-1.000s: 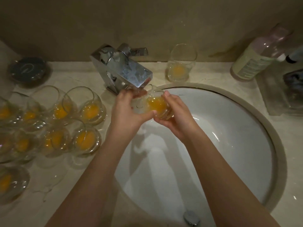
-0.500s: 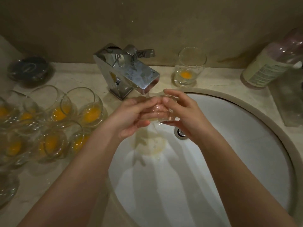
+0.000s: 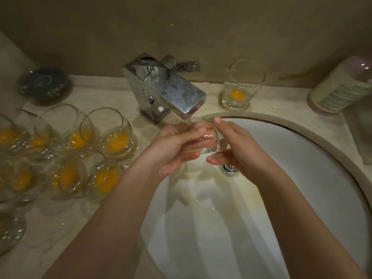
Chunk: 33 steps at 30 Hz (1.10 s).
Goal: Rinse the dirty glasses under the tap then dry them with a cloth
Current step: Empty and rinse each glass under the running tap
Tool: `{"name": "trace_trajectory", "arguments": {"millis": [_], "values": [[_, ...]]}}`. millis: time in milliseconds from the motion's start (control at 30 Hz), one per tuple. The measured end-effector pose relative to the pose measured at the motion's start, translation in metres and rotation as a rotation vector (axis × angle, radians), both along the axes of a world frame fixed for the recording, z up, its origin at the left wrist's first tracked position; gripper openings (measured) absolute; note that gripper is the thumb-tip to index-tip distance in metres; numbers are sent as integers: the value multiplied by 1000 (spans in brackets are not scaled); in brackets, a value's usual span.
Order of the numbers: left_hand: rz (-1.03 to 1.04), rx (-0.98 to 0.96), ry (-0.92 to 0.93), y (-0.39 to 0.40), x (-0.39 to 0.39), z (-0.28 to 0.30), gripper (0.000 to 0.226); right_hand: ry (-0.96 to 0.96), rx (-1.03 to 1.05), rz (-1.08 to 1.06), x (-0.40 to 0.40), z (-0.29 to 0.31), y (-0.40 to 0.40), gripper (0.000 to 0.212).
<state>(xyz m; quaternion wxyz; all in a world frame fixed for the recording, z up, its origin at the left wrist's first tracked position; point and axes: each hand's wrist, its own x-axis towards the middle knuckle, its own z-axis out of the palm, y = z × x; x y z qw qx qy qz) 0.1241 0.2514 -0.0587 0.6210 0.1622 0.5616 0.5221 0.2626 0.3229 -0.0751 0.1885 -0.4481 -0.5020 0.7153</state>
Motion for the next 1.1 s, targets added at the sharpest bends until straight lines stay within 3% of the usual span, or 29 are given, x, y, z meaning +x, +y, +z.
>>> {"name": "trace_trajectory", "arguments": {"millis": [100, 267, 333, 433, 567, 667, 800, 900, 967, 1100], "values": [[15, -52, 20, 4, -1, 3, 10, 45, 58, -20, -1, 0, -1, 14], [4, -56, 19, 4, -4, 4, 28, 115, 40, 32, 8, 3, 1, 29], [-12, -41, 19, 3, 1, 3, 29, 27, 8, 18, 7, 5, 3, 24], [-55, -49, 81, 4, 5, 3, 14, -96, 7, 21, 2, 3, 1, 43], [26, -77, 8, 7, 1, 3, 17, 13, 72, -8, 6, -1, -4, 18], [24, -57, -13, 3, 0, 1, 37, 44, 59, 20, 12, -2, -1, 24], [-1, -28, 2, 1, 3, -1, 30, -16, -34, 26, 10, 4, 0, 36], [42, -78, -29, 3, -1, -2, 29, -20, 107, 39, 8, 2, -3, 24], [44, -96, -43, 4, -4, -1, 29, -17, 168, 74, 9, 0, -7, 34], [17, -64, 10, 1, -1, 0, 31, 19, -42, 3, 9, 1, -7, 35]]}}
